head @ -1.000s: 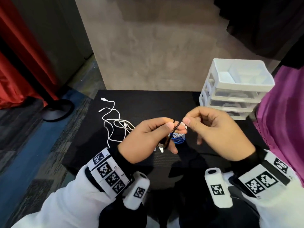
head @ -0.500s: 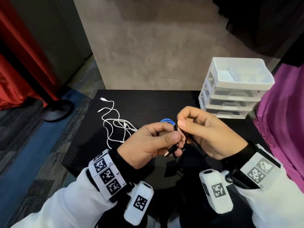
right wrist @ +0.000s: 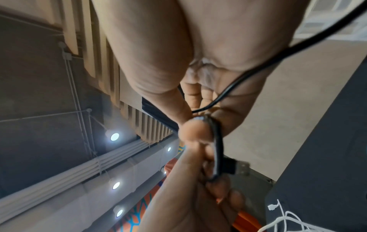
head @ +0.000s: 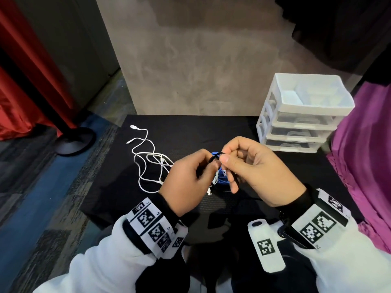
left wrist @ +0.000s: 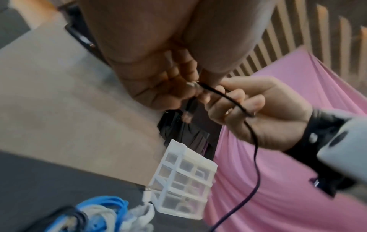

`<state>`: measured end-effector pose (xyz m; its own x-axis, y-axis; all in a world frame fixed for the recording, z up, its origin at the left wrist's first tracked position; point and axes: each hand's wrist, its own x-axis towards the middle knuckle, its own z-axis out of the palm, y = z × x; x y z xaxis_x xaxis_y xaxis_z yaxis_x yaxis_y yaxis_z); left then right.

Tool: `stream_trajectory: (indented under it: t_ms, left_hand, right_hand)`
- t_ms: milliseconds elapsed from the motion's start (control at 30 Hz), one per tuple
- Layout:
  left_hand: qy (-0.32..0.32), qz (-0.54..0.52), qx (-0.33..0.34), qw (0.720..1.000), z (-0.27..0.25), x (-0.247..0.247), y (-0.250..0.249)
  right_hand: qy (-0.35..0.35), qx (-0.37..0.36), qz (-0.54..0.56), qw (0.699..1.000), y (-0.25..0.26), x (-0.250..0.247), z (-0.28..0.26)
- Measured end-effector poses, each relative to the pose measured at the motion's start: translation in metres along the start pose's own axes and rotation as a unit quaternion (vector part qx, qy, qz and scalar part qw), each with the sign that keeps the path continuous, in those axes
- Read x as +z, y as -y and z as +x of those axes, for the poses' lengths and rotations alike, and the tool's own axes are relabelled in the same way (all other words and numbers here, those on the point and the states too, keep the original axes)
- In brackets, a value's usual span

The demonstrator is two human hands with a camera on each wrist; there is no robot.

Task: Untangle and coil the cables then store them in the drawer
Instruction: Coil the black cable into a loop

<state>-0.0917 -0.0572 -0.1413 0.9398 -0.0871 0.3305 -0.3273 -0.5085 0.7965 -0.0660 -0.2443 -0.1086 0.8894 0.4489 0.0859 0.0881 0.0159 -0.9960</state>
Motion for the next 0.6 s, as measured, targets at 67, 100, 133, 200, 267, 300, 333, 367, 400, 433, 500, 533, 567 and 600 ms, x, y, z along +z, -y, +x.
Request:
stream_trajectory:
  t_ms: [67,100,133,200,267,300,333,367,400,433,500,533,567,600]
  left_hand:
    - [0.015,-0.073,-0.023,0.997,0.0,-0.005,-0.003]
    - [0.034,-0.142,-0.05,0.988,-0.001,-0.008,-0.008]
    - [0.054,-0.225,-0.085,0.969,-0.002,-0.009,-0.014]
    - [0.085,-0.373,-0.169,0.909,-0.002,-0.01,-0.027]
    - [0.105,-0.448,-0.229,0.858,-0.003,-0.009,-0.037]
    - [0.111,-0.477,-0.247,0.836,-0.003,-0.009,-0.04]
    - [0.114,-0.502,-0.257,0.818,-0.003,-0.009,-0.041]
    - [0.116,-0.52,-0.264,0.804,-0.002,-0.009,-0.041]
    - [0.12,-0.53,-0.264,0.797,-0.002,-0.01,-0.041]
    - [0.127,-0.534,-0.263,0.794,-0.001,-0.011,-0.041]
    - [0.145,-0.536,-0.26,0.79,0.0,-0.012,-0.04]
    - [0.151,-0.538,-0.261,0.787,0.0,-0.013,-0.04]
    - [0.152,-0.54,-0.265,0.784,0.001,-0.013,-0.041]
    - [0.147,-0.54,-0.27,0.784,0.001,-0.014,-0.042]
  right_hand:
    - [-0.008,-0.007,0.005,1.0,-0.001,-0.005,0.001]
    - [-0.007,-0.011,0.016,1.0,-0.001,-0.007,0.001]
    - [-0.002,-0.014,0.028,1.0,-0.002,-0.007,0.001]
    - [0.008,-0.021,0.046,0.999,-0.003,-0.004,0.001]
    - [0.008,-0.033,0.057,0.998,-0.003,-0.001,0.001]
    - [0.007,-0.038,0.063,0.997,-0.003,0.0,0.001]
    - [0.006,-0.041,0.073,0.997,-0.003,0.0,0.002]
    - [0.005,-0.042,0.082,0.996,-0.003,0.0,0.002]
    - [0.004,-0.041,0.088,0.995,-0.003,0.001,0.002]
    - [0.003,-0.038,0.089,0.995,-0.004,0.001,0.003]
    - [-0.001,-0.029,0.081,0.996,-0.005,0.001,0.003]
    - [-0.005,-0.023,0.08,0.997,-0.006,0.001,0.003]
    - [-0.01,-0.018,0.082,0.996,-0.006,0.002,0.003]
    - [-0.016,-0.015,0.081,0.996,-0.007,0.002,0.004]
